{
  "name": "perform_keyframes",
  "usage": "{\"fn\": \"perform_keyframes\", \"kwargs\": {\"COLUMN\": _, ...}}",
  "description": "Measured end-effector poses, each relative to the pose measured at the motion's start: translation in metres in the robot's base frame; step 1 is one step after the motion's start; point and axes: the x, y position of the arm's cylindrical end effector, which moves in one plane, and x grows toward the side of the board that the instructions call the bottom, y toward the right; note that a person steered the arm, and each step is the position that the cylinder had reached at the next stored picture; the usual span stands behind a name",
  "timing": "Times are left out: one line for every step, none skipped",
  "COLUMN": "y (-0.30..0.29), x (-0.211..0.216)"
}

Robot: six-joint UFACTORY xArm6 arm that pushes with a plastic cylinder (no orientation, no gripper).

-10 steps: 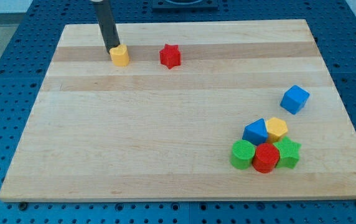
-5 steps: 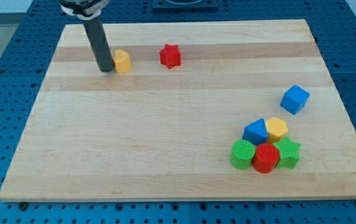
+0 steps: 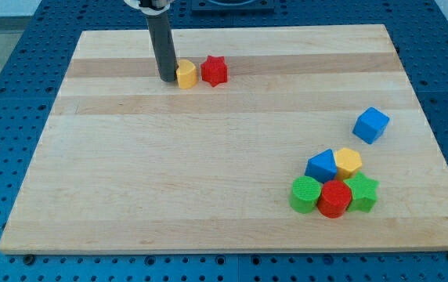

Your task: Move the yellow heart close to the red star

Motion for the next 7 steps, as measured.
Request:
{"fn": "perform_keyframes", "kwargs": {"y": 0.0, "x": 0.025}}
{"fn": "perform_keyframes", "kwargs": {"y": 0.0, "x": 0.037}}
{"fn": "perform_keyframes", "kwargs": {"y": 0.015, "x": 0.041}}
{"fn": "perform_keyframes", "kwargs": {"y": 0.016, "x": 0.038}}
{"fn": "perform_keyframes", "kwargs": {"y": 0.016, "x": 0.03}}
{"fn": "perform_keyframes", "kwargs": {"y": 0.016, "x": 0.022}}
{"fn": "perform_keyframes", "kwargs": {"y": 0.016, "x": 0.019}}
